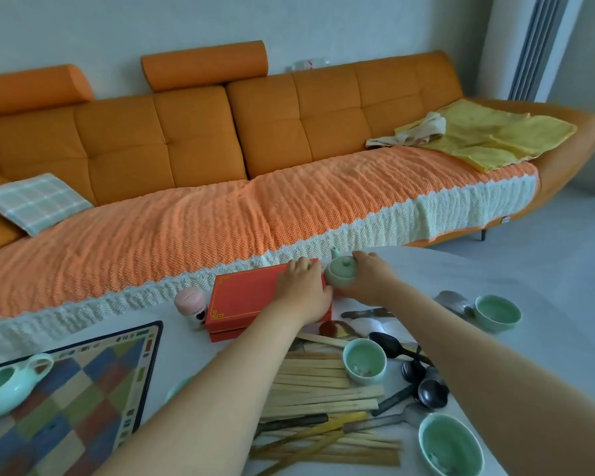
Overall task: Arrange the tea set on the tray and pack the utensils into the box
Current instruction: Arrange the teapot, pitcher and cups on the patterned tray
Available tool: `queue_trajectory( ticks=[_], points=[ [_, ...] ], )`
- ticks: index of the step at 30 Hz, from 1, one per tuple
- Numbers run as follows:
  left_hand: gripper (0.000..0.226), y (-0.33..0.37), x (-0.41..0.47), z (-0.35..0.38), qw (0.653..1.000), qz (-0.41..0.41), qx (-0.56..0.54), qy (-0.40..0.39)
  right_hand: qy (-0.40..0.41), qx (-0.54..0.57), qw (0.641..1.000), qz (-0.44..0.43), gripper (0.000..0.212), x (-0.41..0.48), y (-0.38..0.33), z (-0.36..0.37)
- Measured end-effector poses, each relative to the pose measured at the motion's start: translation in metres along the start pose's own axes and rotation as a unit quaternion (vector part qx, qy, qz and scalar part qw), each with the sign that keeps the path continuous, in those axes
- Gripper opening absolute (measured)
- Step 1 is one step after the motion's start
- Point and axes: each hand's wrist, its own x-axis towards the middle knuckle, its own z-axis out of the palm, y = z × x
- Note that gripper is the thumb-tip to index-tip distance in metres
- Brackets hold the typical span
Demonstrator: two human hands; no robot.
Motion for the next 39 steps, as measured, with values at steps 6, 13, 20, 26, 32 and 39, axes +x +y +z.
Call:
queue_trajectory(
  ticks=[6, 13, 20, 26, 32, 39],
  points=[
    [0.056, 0.001, -0.01, -0.008, 0.987, -0.015, -0.156, 0.031, 0.056, 0.016, 0.998, -0.018, 0.076, -0.02, -0.003, -0.017],
    [0.063, 0.006, -0.045, -0.043, 0.913, -0.048, -0.405, 0.022, 0.051, 0.048, 0.993, -0.098, 0.06, -0.072, -0.048, -0.054],
    [0.036, -0.042, -0.124, -0.08, 0.916, -0.034, -0.385, 0.108, 0.009, 0.055, 0.985, -0.162, 0.057, -0.117, -0.12, -0.038],
    [0.04, -0.104, -0.201, -0.105, 0.911, -0.114, -0.373, 0.134, -0.055, 0.077, 0.973, -0.208, 0.066, -0.15, -0.189, 0.012],
    [0.067, -0.179, -0.249, -0.099, 0.907, -0.207, -0.344, 0.129, -0.124, 0.055, 0.967, -0.215, 0.107, -0.155, -0.25, 0.081],
    [0.031, -0.261, -0.273, -0.076, 0.94, -0.219, -0.237, 0.108, -0.158, -0.022, 0.96, -0.229, 0.095, -0.137, -0.304, 0.162]
  ],
)
